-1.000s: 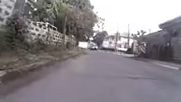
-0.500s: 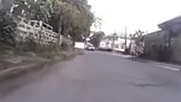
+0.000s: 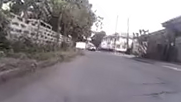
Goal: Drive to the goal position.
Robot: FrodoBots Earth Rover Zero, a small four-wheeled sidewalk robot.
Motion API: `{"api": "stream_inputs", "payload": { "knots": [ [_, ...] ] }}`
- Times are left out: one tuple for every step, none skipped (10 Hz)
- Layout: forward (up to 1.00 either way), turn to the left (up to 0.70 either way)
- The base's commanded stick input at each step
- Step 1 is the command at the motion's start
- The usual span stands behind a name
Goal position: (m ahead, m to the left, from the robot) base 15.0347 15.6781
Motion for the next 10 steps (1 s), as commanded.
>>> {"api": "stream_inputs", "payload": {
  "knots": [
    [1.00,0.00],
    [1.00,0.00],
    [1.00,0.00],
    [1.00,0.00],
    [1.00,0.00],
    [1.00,0.00],
    [1.00,0.00],
    [1.00,0.00],
    [1.00,0.00],
    [1.00,0.00]
  ]
}}
